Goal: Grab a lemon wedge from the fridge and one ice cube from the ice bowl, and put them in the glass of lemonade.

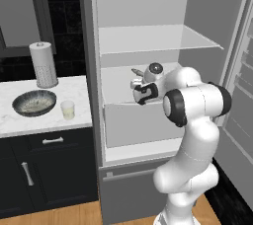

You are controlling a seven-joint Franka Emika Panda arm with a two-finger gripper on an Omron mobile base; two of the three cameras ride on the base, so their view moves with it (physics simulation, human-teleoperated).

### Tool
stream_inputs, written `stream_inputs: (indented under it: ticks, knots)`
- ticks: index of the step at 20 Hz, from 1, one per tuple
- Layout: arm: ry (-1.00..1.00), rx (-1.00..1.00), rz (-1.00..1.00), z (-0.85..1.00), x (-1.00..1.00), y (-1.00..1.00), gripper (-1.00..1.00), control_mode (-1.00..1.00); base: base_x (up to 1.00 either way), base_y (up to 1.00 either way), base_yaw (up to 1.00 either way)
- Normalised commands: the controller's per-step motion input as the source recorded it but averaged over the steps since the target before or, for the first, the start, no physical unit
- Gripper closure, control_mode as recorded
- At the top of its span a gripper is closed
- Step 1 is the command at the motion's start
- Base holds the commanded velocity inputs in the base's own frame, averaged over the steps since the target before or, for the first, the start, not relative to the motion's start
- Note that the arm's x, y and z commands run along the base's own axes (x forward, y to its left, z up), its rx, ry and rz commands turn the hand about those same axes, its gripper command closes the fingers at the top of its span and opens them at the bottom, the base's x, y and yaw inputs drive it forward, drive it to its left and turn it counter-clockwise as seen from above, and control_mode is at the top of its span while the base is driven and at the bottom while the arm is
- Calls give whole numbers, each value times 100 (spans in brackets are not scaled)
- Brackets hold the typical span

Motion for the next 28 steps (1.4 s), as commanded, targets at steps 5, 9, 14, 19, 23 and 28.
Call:
stream_inputs:
  ticks: [5,9,14,19,23,28]
  knots:
    - [1,0,-4,-6,32,-8,-100,-100,0,0,0]
    - [0,0,-4,-4,37,-7,-100,-100,0,0,0]
    - [2,0,-4,-13,29,-7,-100,-100,0,0,0]
    - [3,0,-4,-19,19,-9,-100,-100,0,0,0]
    - [1,0,-1,-24,6,-19,100,-100,0,0,0]
    - [1,0,0,-30,0,-28,100,-100,0,0,0]
